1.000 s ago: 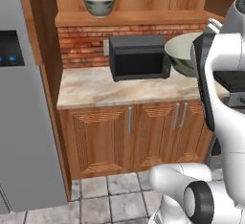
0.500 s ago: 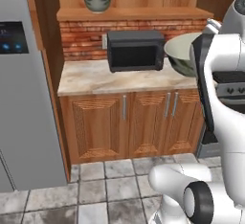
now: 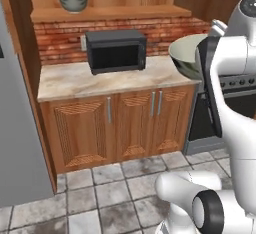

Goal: Pick up the bowls from the cabinet and place each bowl in front of a stool on the dining counter.

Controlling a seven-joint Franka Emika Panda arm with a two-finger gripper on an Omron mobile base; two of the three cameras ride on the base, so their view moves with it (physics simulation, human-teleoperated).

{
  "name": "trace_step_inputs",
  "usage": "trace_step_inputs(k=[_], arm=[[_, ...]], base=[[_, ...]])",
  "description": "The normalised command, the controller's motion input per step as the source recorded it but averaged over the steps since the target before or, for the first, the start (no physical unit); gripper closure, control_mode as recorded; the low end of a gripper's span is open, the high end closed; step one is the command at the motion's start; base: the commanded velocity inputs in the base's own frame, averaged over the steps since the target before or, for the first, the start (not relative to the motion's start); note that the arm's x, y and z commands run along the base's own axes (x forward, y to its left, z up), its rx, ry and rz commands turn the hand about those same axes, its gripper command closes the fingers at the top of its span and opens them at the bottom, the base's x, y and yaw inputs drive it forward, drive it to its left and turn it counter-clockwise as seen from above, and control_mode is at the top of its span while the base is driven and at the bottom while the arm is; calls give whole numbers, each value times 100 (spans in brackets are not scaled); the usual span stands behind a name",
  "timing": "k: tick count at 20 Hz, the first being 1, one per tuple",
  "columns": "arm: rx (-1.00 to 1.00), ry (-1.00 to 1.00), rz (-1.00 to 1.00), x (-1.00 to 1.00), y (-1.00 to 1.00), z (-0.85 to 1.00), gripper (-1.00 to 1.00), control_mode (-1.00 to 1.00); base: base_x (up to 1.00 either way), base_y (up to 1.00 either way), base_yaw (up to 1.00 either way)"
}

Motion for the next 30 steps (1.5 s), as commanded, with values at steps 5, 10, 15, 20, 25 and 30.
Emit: trace_step_inputs(k=[5, 10, 15, 20, 25, 30], arm=[[0, 0, 0, 0, 0, 0, 100, 100], [0, 0, 0, 0, 0, 0, 100, 100], [0, 0, 0, 0, 0, 0, 100, 100], [0, 0, 0, 0, 0, 0, 100, 100], [0, 0, 0, 0, 0, 0, 100, 100], [0, 0, 0, 0, 0, 0, 100, 100]], base=[[-1, 3, -50], [-4, 14, -60], [-22, 13, -63], [-34, 11, -58], [-38, 11, -55], [-47, 4, -53]])
